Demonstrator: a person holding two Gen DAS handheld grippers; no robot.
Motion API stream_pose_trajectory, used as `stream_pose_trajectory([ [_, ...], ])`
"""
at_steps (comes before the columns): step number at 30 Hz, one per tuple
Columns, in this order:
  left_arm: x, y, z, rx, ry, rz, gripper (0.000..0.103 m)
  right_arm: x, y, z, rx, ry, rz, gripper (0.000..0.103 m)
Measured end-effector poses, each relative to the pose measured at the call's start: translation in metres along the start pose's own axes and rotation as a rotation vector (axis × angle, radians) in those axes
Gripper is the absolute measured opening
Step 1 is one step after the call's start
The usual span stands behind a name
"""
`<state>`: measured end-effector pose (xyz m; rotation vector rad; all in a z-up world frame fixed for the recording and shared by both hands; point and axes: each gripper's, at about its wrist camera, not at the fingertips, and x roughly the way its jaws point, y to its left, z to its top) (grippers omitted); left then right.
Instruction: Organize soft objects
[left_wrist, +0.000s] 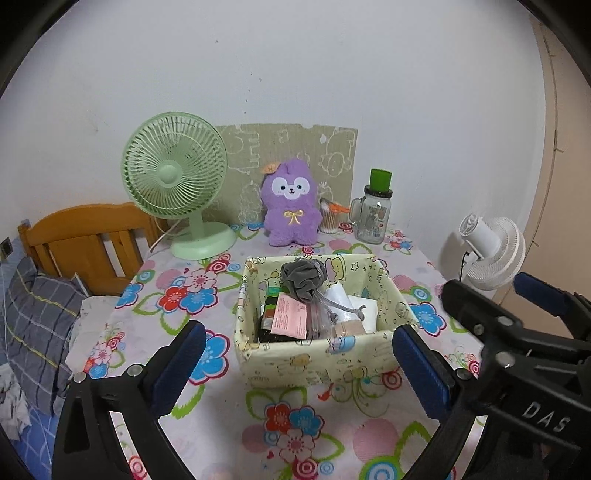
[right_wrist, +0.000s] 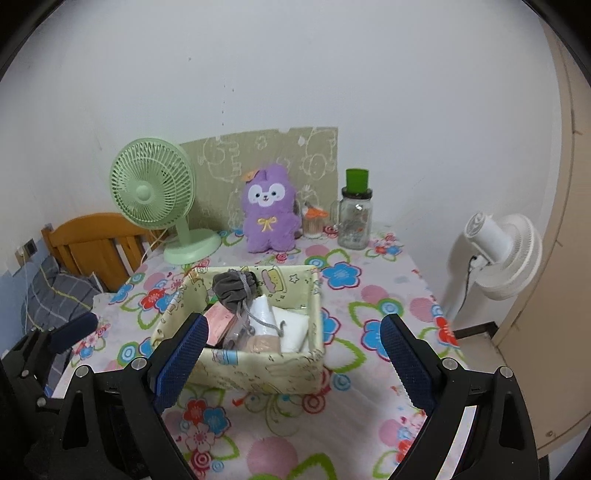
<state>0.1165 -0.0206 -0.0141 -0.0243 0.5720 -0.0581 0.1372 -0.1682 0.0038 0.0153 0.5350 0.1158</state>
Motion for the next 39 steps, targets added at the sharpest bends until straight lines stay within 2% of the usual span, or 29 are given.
stream_pose_trajectory([
  [3, -0.015, 0.0, -0.005, -0.002, -0.007, 0.0, 0.102, -0.023, -0.004, -0.004, 0.003, -0.031, -0.048, 0.096],
  [11, -0.061, 0.0, -0.019, 0.011, -0.061, 0.033, 0.103, -0.067, -0.013, -0.018, 0.008, -0.054, -0.083, 0.096],
  [22, -0.113, -0.001, -0.044, 0.017, -0.12, 0.058, 0.103, -0.116, -0.016, -0.041, 0.024, -0.104, -0.069, 0.099],
  [39, -0.12, 0.0, -0.051, 0.001, -0.123, 0.048, 0.103, -0.129, -0.022, -0.048, 0.052, -0.125, -0.061, 0.099],
])
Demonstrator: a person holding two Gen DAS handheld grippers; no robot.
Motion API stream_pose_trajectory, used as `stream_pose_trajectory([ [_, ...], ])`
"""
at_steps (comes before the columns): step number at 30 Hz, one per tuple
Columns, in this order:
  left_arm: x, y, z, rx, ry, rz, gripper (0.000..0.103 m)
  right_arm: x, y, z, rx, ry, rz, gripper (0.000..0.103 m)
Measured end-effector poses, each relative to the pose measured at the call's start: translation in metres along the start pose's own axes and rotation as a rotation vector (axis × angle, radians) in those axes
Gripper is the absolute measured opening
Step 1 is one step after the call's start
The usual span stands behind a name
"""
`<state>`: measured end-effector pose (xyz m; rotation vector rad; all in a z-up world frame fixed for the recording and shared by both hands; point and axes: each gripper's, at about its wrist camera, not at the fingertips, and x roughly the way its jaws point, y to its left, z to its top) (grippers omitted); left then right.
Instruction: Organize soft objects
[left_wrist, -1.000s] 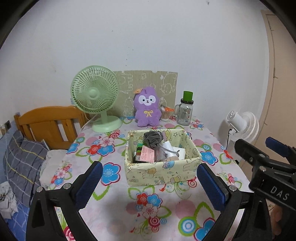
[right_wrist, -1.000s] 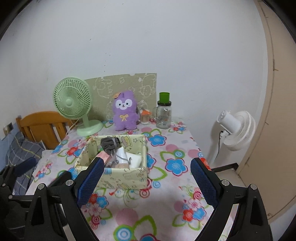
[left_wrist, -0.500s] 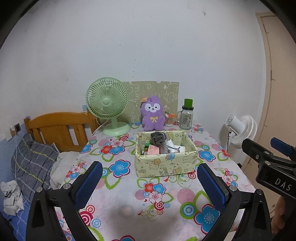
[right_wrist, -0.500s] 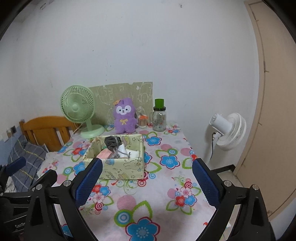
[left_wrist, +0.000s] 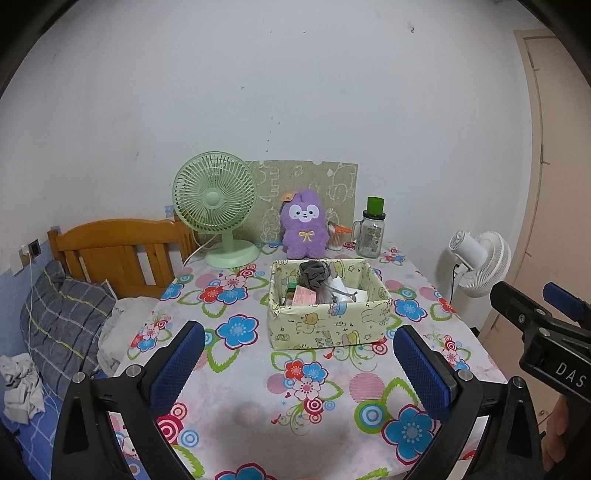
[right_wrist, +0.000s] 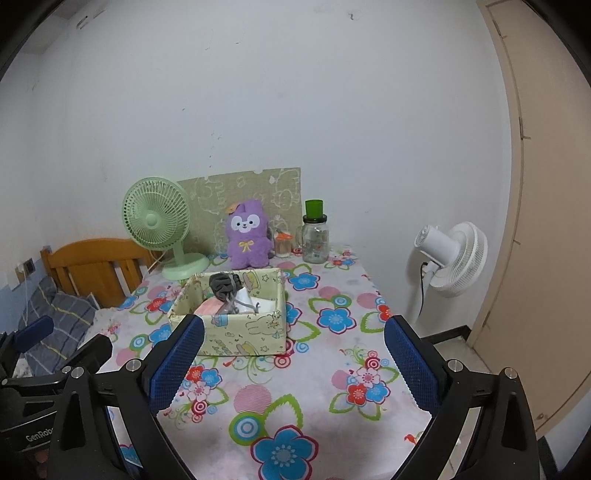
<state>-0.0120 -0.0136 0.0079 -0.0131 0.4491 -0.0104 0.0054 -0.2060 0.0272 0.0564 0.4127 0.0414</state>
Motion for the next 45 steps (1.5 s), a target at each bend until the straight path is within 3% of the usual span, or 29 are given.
stream_pose_trajectory([
  [45, 0.009, -0.007, 0.014, 0.013, -0.02, -0.001, 0.103, 0.009, 0.0, 0.003, 0.011, 0.006, -0.007, 0.099],
])
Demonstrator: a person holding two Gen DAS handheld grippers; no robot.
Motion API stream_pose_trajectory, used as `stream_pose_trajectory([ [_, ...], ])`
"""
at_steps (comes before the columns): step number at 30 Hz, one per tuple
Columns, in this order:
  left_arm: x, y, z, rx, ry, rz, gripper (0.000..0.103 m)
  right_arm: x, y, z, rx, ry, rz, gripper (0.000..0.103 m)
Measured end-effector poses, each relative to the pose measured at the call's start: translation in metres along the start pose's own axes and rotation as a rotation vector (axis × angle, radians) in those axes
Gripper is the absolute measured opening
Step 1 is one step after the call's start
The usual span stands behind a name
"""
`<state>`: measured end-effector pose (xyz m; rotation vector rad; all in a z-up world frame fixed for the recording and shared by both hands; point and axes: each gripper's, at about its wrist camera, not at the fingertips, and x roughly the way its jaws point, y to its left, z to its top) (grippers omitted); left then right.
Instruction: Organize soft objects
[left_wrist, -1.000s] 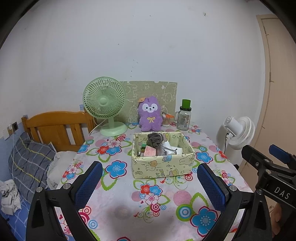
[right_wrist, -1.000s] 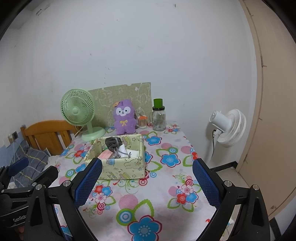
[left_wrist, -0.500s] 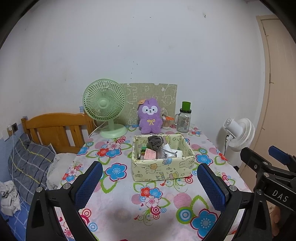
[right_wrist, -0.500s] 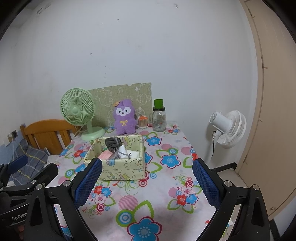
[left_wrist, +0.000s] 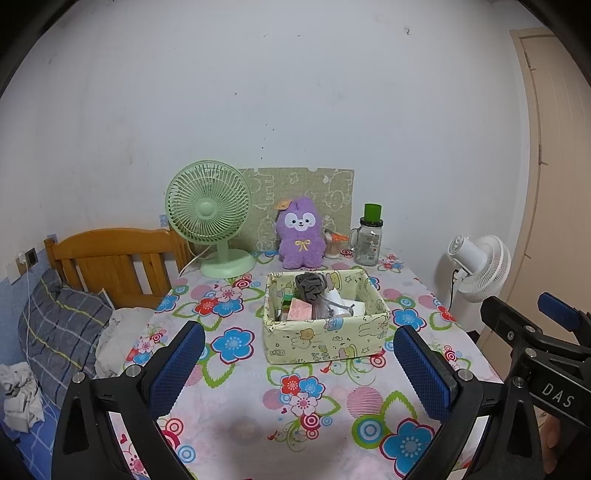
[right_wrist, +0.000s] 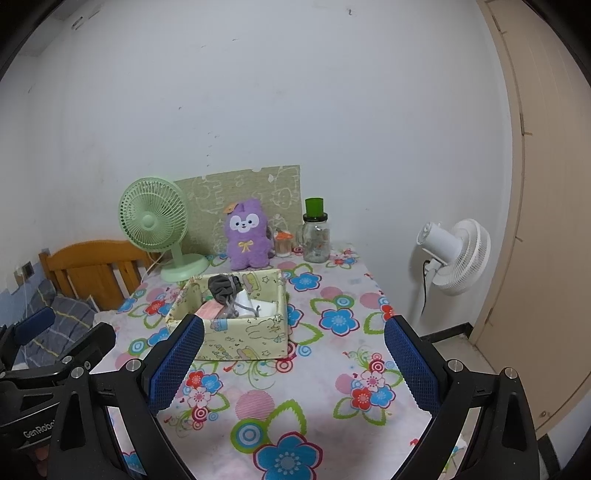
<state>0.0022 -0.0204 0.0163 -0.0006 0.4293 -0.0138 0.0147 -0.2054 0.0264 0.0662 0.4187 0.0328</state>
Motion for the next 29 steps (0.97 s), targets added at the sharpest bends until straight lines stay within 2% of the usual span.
stream_pose_trajectory([
  [29, -0.0075, 0.0022, 0.0022, -0.009, -0.018, 0.009, 0.103, -0.0062, 0.0008, 0.0018, -0.004, -0.014, 0.007, 0.099],
])
